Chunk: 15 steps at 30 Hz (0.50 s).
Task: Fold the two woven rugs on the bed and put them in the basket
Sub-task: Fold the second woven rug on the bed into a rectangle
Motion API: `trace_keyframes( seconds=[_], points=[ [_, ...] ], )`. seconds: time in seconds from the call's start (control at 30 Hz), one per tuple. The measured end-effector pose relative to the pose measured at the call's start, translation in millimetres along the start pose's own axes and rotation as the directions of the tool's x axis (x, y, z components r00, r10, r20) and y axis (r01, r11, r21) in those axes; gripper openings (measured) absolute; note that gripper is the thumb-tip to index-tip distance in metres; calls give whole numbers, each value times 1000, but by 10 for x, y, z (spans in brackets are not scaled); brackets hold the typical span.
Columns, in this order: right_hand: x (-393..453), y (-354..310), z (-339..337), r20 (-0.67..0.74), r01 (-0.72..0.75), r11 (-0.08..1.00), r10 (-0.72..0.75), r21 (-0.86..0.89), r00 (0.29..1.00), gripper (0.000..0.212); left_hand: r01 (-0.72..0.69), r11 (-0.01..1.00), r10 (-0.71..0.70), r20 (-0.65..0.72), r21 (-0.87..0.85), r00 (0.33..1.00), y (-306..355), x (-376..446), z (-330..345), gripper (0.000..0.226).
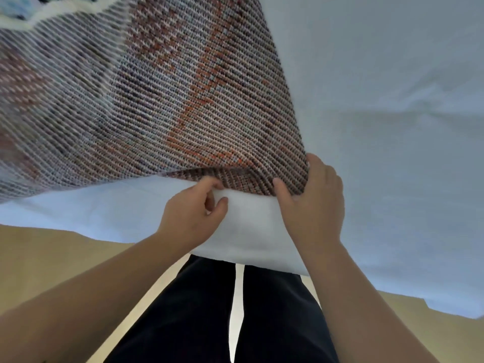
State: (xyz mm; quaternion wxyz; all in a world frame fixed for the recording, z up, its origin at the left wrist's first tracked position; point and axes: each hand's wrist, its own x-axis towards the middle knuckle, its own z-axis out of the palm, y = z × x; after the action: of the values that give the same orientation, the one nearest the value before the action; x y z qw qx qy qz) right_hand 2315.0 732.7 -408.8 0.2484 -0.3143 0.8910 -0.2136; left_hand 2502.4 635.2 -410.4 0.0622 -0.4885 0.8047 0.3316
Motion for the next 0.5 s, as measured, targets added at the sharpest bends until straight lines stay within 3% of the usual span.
trace_keyframes(
  seconds=[0.13,0.3,0.5],
  points=[
    [-254,-314,273,-168,190,960,-225,-205,960,75,108,994,-108,-66,-2,992,-381,-160,-191,25],
    [-498,-855,747,40,581,799,-583,-154,812,52,186,979,-200,-198,-86,960,-945,-297,-548,18],
    [-667,-1775,1353,134,748,657,-737,-89,663,40,332,897,-421,-334,-292,843,-2050,-569,-1068,18]
  ],
)
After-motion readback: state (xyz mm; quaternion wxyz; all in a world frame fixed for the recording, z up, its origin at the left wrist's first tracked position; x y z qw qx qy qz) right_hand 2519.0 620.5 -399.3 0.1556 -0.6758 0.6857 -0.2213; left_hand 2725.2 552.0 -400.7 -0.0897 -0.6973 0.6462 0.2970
